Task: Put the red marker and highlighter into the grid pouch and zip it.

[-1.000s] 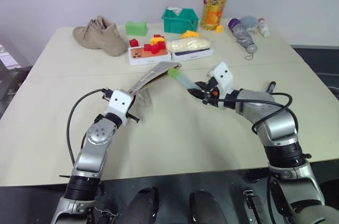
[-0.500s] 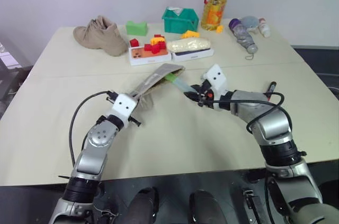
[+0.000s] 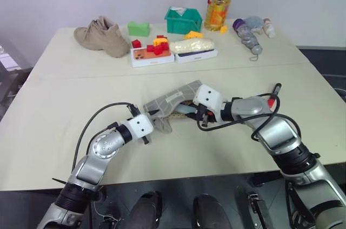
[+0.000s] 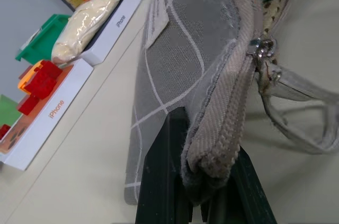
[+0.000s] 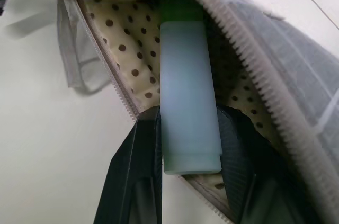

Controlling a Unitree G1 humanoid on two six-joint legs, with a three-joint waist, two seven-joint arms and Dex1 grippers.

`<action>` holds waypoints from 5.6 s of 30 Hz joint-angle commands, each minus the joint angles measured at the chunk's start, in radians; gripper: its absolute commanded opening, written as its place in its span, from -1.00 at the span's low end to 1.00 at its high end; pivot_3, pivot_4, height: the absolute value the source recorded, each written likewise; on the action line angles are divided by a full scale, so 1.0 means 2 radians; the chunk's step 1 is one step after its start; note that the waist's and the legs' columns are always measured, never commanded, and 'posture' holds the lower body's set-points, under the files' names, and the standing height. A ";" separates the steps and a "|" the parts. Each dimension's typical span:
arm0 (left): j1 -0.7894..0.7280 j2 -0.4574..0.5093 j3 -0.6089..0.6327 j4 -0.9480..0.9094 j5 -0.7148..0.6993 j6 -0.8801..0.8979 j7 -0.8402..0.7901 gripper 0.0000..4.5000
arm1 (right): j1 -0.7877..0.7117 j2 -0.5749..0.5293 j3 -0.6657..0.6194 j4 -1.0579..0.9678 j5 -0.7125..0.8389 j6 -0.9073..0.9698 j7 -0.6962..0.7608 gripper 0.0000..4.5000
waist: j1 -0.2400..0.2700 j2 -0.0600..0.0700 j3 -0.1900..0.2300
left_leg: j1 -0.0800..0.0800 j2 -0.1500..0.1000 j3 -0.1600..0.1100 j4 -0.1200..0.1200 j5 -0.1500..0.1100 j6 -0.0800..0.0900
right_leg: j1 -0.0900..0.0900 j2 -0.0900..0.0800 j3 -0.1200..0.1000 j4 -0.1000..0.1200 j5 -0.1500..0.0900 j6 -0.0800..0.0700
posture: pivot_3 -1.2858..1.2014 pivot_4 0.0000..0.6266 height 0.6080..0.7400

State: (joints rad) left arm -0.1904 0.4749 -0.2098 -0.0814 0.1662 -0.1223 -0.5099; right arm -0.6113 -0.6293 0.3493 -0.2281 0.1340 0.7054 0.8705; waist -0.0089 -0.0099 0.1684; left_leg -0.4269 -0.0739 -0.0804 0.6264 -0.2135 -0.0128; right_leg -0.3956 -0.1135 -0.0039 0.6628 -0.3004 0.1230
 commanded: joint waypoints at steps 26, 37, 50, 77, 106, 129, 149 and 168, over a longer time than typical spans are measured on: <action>-0.035 -0.067 0.012 0.020 0.009 0.098 0.069 -1.00 | 0.013 0.011 -0.352 0.271 0.026 0.040 -0.333 0.98 | 0.009 0.000 0.000 | 0.000 0.000 0.001 0.001 0.000 0.000 | 0.001 0.000 0.000 0.000 0.000 0.000 | 0.03 -0.52 0.99; -0.036 -0.072 0.017 0.019 0.008 0.099 0.071 -1.00 | 0.012 0.023 -0.360 0.276 0.045 0.054 -0.337 -0.75 | 0.009 0.000 0.000 | 0.000 0.000 0.001 0.001 0.000 0.000 | 0.001 0.000 0.000 0.000 0.000 0.000 | 0.03 -0.52 0.99; -0.052 -0.073 0.046 0.026 -0.019 0.102 0.071 -1.00 | 0.097 -0.082 -0.156 -0.002 0.037 -0.114 -0.042 -0.82 | 0.007 0.001 0.000 | 0.000 0.000 0.000 0.001 0.000 0.001 | 0.002 0.000 0.000 0.000 0.000 0.000 | 0.03 -0.52 0.99; -0.049 -0.079 0.026 0.001 -0.016 0.091 0.059 -1.00 | 0.019 -0.047 -0.047 0.013 -0.069 -0.098 -0.034 -0.82 | 0.010 0.000 0.000 | 0.000 0.000 0.000 0.002 0.000 0.000 | 0.001 0.000 0.000 0.000 0.000 0.000 | 0.03 -0.52 0.99; -0.086 -0.125 0.045 -0.016 -0.079 0.197 0.040 -1.00 | -0.027 -0.018 -0.143 -0.051 0.019 -0.077 0.056 0.73 | 0.010 0.000 0.001 | 0.000 0.000 0.000 0.002 0.000 0.000 | 0.001 0.000 0.000 0.000 0.000 0.000 | 0.03 -0.52 0.99; -0.198 -0.196 0.102 -0.020 -0.217 0.441 0.072 -1.00 | 0.004 0.165 -0.108 0.006 0.061 0.053 -0.169 0.37 | 0.007 0.000 0.001 | 0.000 0.000 0.000 0.002 0.000 0.000 | 0.001 0.000 0.000 0.001 0.000 0.000 | 0.03 -0.52 0.99; -0.145 -0.106 0.094 -0.017 -0.184 0.369 0.061 -1.00 | -0.035 0.002 -0.178 0.044 0.025 0.021 -0.162 -0.99 | 0.007 0.000 0.001 | 0.000 0.000 0.000 0.001 0.000 0.000 | 0.001 0.000 0.000 0.000 0.000 0.000 | 0.03 -0.52 0.99; -0.057 -0.042 0.104 -0.062 -0.224 0.337 -0.007 0.85 | 0.101 -0.071 -0.208 0.008 0.101 -0.056 -0.010 0.60 | 0.007 0.000 0.001 | 0.000 0.000 0.000 0.001 0.000 0.000 | 0.001 0.000 0.000 0.000 0.000 0.000 | 0.03 -0.52 0.99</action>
State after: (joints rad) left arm -0.3141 0.3766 -0.0268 -0.1398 -0.2579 0.5480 -0.5059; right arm -0.4180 -0.7534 -0.0173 -0.1655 0.3090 0.6316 0.8165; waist 0.0049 -0.0100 0.1698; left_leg -0.4267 -0.0735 -0.0802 0.6287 -0.2136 -0.0123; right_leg -0.3932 -0.1130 -0.0043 0.6618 -0.3006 0.1234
